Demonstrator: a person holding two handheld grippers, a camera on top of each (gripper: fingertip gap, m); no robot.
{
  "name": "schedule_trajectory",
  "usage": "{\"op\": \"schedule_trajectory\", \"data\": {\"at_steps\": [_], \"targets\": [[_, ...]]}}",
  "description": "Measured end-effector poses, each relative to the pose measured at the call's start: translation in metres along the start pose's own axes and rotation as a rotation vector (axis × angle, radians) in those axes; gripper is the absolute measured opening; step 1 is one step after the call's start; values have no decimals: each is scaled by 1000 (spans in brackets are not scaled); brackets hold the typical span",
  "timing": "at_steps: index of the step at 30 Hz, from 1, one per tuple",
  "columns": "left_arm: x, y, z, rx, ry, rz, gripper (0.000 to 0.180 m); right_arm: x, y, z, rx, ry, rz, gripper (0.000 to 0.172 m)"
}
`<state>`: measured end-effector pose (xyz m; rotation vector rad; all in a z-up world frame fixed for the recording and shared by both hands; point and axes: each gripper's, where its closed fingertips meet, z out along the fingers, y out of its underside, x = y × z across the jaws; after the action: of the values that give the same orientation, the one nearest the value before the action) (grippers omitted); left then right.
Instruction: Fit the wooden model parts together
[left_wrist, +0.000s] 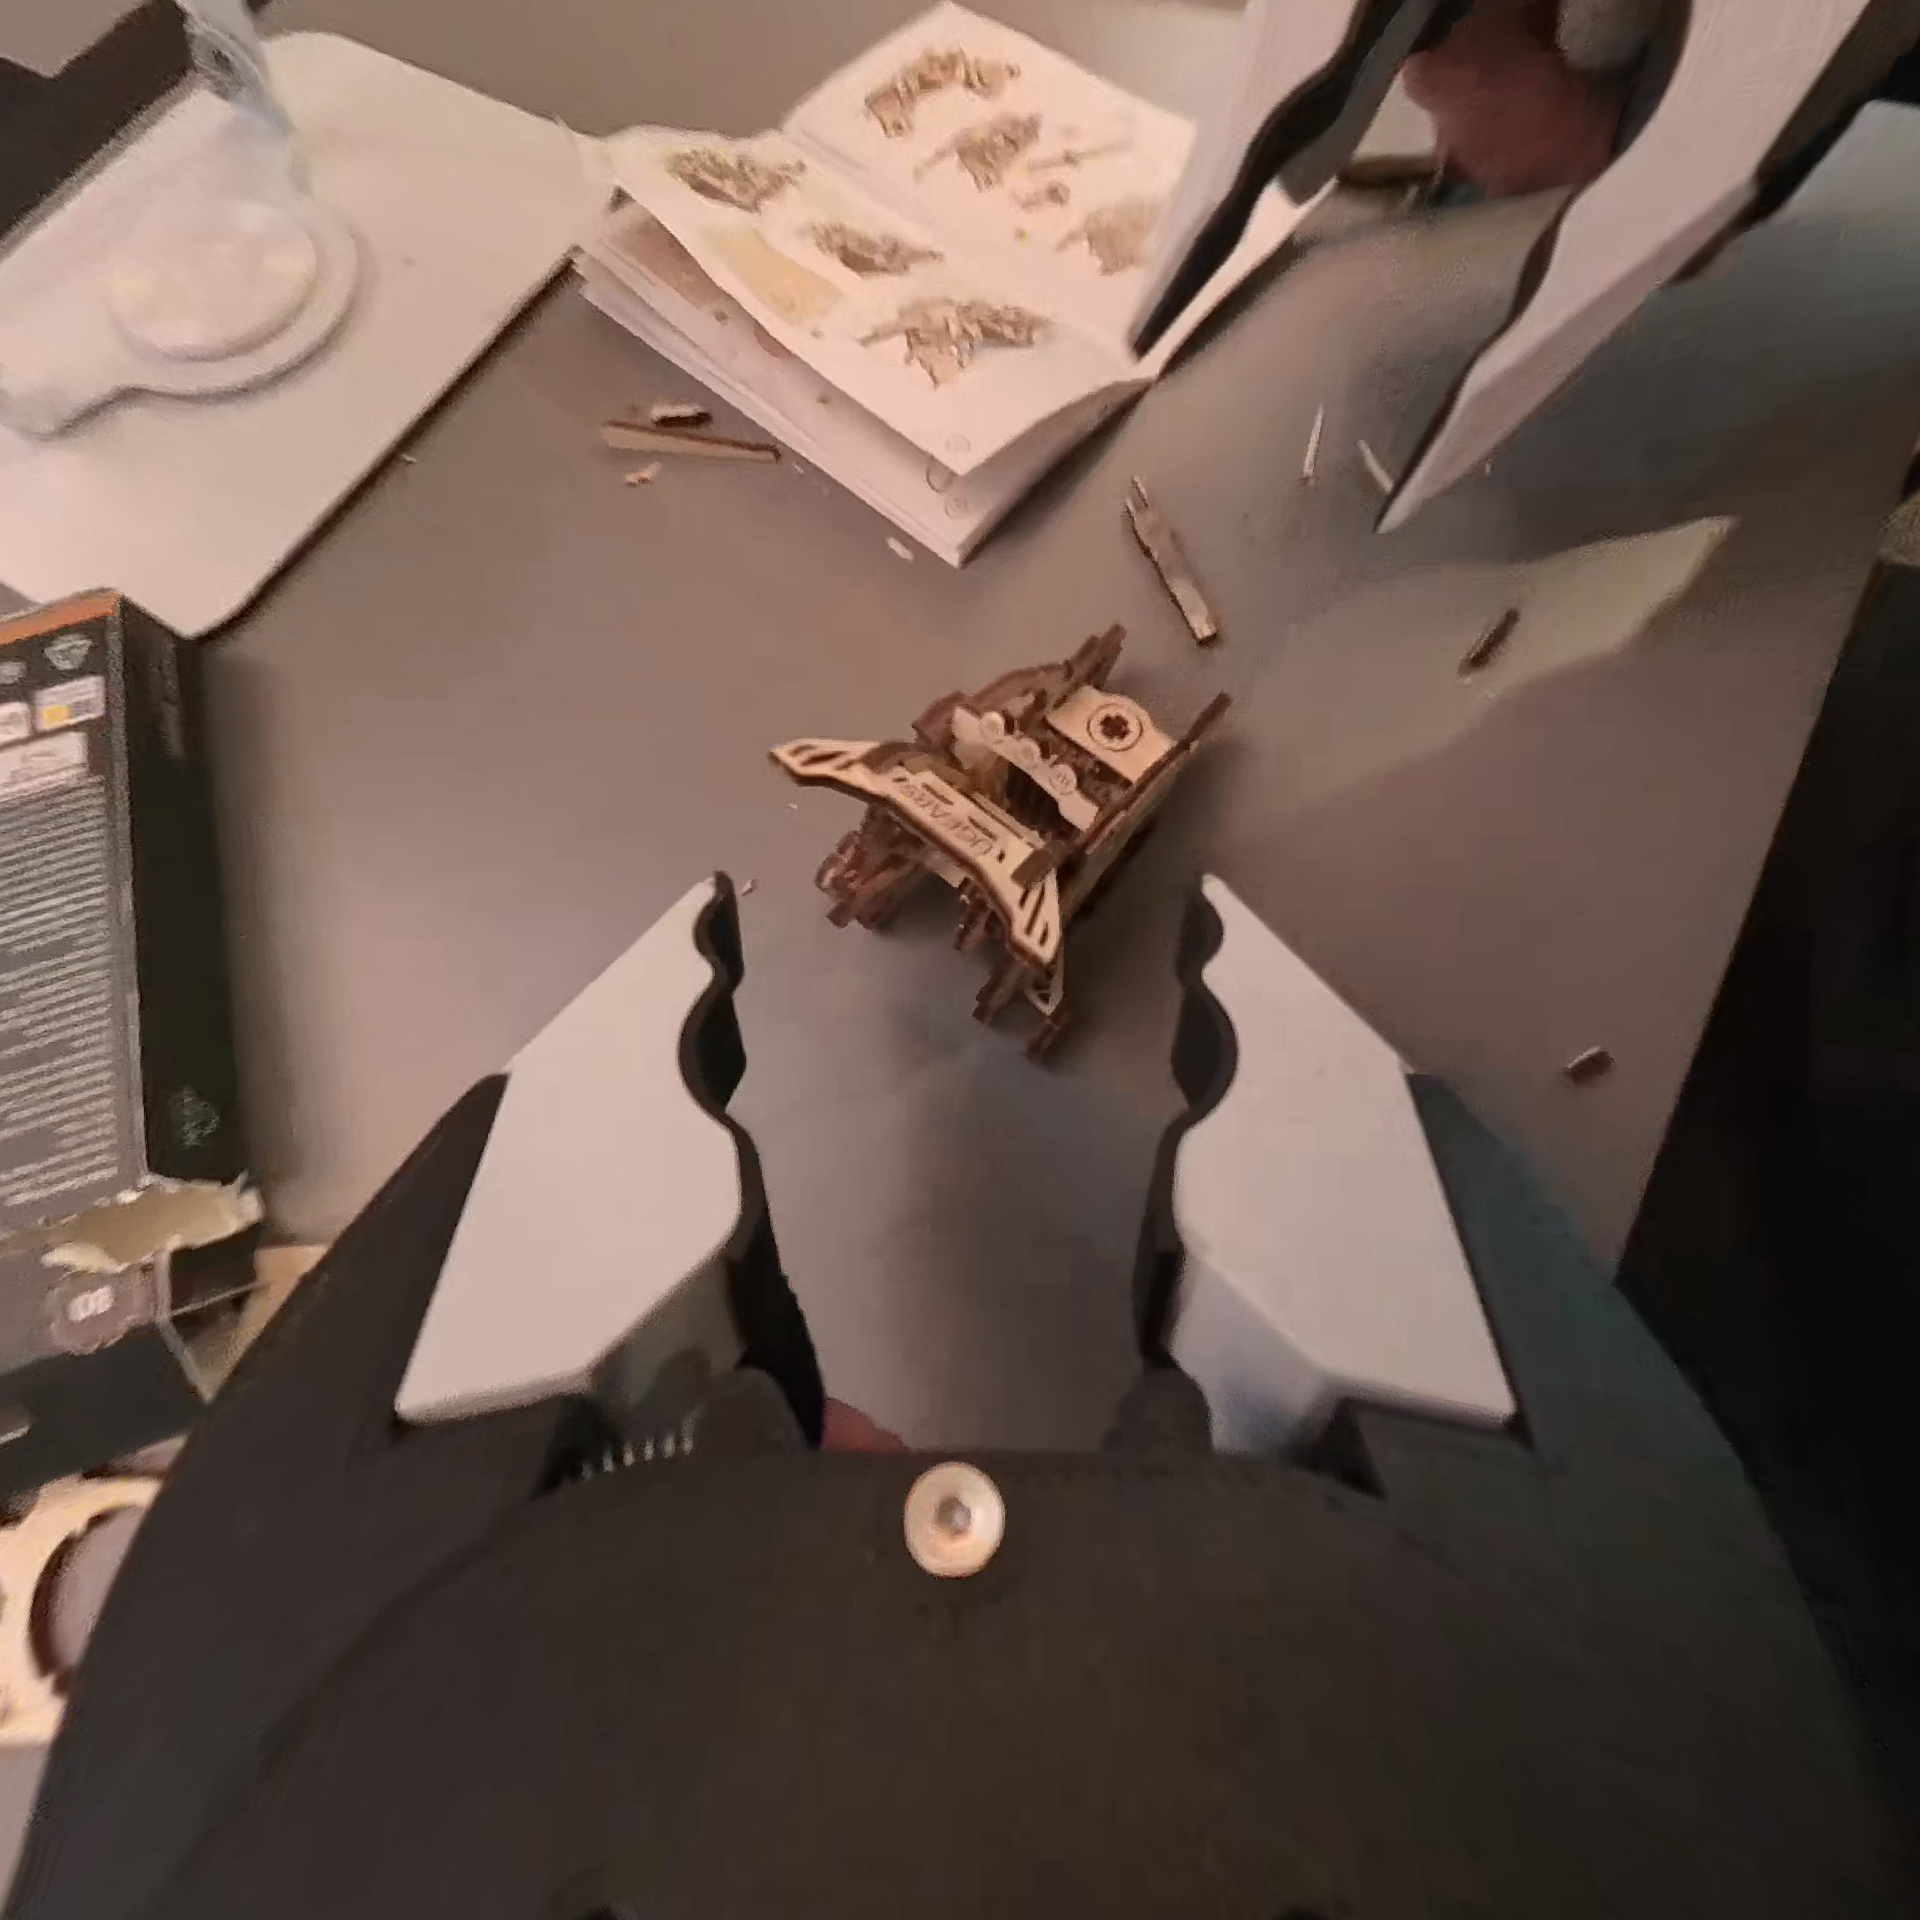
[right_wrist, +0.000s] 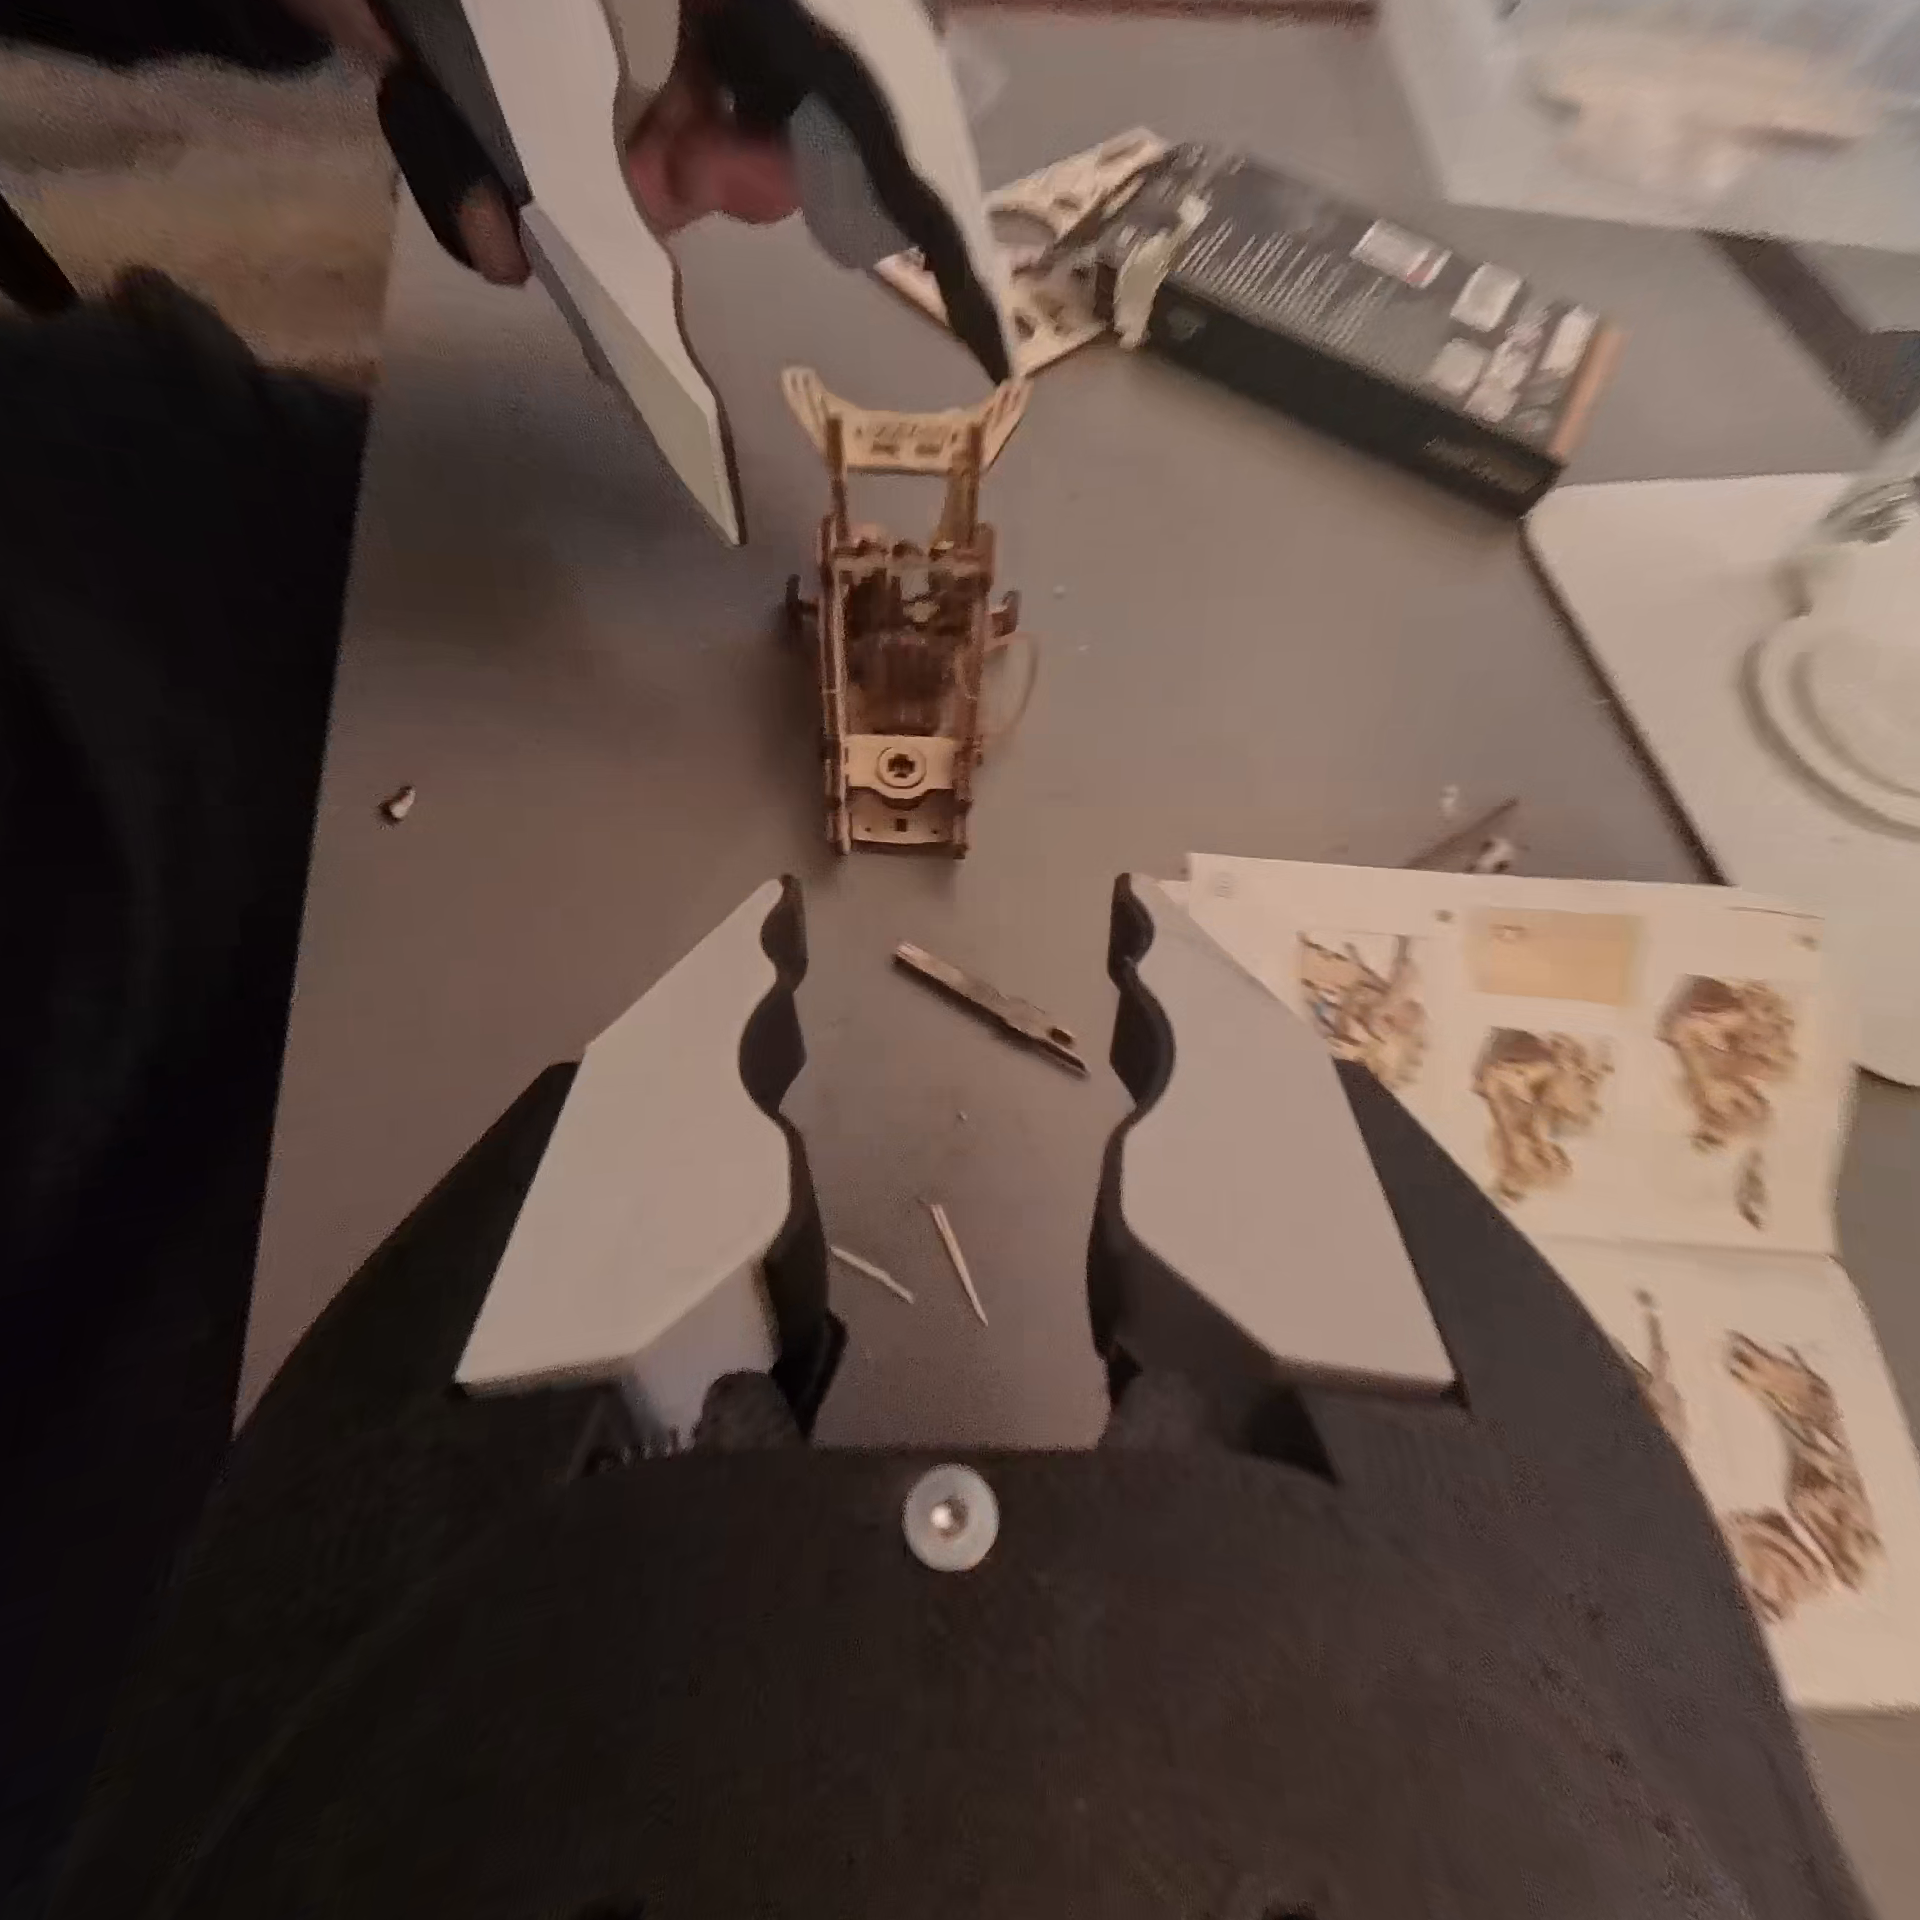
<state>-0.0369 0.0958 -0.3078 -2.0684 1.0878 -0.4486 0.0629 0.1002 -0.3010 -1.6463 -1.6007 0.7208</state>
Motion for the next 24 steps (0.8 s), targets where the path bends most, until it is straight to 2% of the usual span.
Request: {"op": "schedule_trajectory", "data": {"at_steps": [1,5,10,13,24], "targets": [[2,3,5,-4,17,2,82,-1,4,12,-35,5,-20,62],[2,9,16,-1,17,18,72,-8,2,45,-68,-47,0,61],[5,11,24,22,12,5,60,-18,-4,66,-54,-110,26,53],[7,11,28,32,15,-3,59,-17,-4,69,-35,-112,39,42],[10,13,36,29,-24,-11,64,-20,-3,67,-36,-124,11,37]]}}
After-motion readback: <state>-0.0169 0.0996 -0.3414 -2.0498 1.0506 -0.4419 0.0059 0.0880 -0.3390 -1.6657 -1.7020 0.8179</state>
